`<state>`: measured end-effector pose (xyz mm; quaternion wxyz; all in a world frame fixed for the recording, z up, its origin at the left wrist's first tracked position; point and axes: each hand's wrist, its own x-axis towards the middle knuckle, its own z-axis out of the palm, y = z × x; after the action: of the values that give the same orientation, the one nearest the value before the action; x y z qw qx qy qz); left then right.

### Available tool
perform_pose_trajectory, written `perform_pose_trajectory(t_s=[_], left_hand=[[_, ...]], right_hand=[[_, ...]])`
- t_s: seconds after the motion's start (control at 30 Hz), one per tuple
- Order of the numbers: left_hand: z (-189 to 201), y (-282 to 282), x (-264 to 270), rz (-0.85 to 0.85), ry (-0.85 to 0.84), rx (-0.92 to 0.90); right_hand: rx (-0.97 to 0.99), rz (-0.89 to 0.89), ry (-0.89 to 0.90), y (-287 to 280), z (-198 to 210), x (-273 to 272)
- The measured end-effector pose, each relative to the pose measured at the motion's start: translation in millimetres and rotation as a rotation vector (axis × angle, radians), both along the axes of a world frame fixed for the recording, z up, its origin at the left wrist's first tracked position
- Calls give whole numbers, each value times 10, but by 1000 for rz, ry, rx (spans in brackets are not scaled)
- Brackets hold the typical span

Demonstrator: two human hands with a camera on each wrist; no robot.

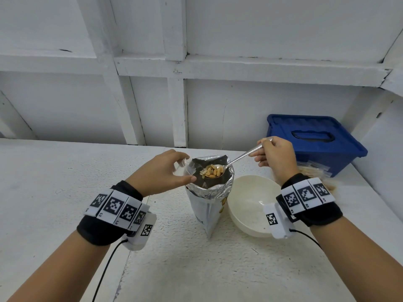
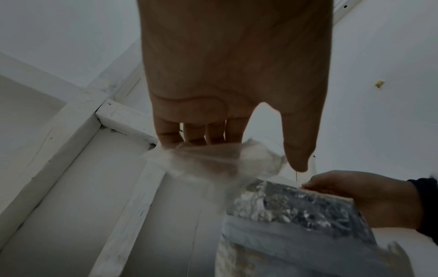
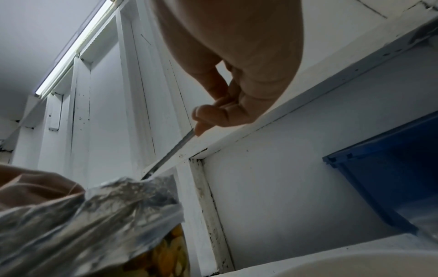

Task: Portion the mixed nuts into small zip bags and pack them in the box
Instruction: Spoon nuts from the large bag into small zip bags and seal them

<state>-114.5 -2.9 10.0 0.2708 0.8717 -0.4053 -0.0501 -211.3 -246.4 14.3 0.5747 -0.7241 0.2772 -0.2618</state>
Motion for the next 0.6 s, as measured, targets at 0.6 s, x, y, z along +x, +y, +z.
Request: perform_pose_trajectory(t_s=[0.6], left_hand=[[-60, -264, -161, 55, 12, -160]], right_hand=[[-296, 128, -159, 390, 346, 72]])
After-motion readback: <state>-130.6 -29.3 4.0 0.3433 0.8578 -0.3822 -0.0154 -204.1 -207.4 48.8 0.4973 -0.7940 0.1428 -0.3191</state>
